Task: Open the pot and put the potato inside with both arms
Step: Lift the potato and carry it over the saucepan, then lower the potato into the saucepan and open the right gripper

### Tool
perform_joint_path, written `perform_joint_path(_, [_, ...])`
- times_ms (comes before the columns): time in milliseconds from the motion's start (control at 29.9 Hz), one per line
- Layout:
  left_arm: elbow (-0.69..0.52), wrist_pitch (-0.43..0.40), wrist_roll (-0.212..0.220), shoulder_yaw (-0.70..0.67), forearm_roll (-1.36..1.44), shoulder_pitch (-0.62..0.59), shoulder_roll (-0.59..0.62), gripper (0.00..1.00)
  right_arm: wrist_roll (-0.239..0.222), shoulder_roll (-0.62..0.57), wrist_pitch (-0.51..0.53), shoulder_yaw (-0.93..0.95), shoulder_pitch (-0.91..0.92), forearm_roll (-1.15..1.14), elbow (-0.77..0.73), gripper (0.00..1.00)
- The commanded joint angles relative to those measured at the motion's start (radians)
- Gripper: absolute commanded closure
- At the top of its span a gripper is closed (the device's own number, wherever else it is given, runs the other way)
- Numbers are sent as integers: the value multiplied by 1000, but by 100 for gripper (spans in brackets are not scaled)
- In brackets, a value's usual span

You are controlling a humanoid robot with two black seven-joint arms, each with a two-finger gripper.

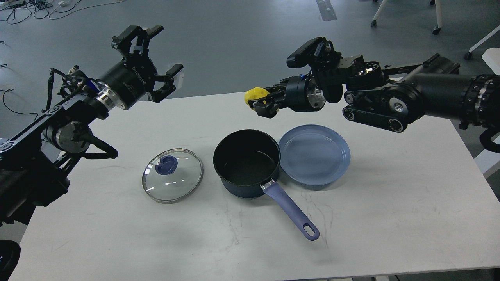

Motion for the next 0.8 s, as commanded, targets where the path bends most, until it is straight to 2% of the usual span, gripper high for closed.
perform_joint_path(0, [0, 0, 0, 0, 0, 0, 2, 2, 41, 75, 8, -39, -1, -4, 24, 74])
perform_joint_path(134, [0, 0, 0, 0, 0, 0, 6, 2, 41, 118, 9, -97, 0, -4, 7, 72])
perform_joint_path(167, [0, 0, 0, 0, 0, 0, 9, 2, 42, 123, 11, -102, -1, 2, 4, 69])
perform_joint_path(234, [0, -2, 0, -2, 0, 0, 20, 2, 43, 127, 14, -104, -12, 5, 4, 57])
perform_joint_path(267, [0, -2, -1, -2, 0, 0, 24, 2, 41, 140, 14, -104, -18, 5, -2, 35])
perform_joint_path(334, [0, -2, -2, -2, 0, 0, 25, 2, 36, 141, 14, -105, -27, 11, -4, 7])
perform_joint_path(368, [0, -2, 0, -2, 0, 0, 25, 2, 30, 141, 14, -104, -35, 17, -13, 1])
perform_joint_path(468, [0, -2, 0, -2, 0, 0, 25, 2, 15, 141, 15, -102, -37, 36, -27, 0])
perform_joint_path(635, [0, -2, 2, 0, 0, 0, 21, 2, 15, 141, 15, -94, -37, 118, -27, 0])
perform_joint_path(769, [-2, 0, 8, -6, -1, 0, 17, 2, 15, 141, 14, -19, -41, 193, -27, 0])
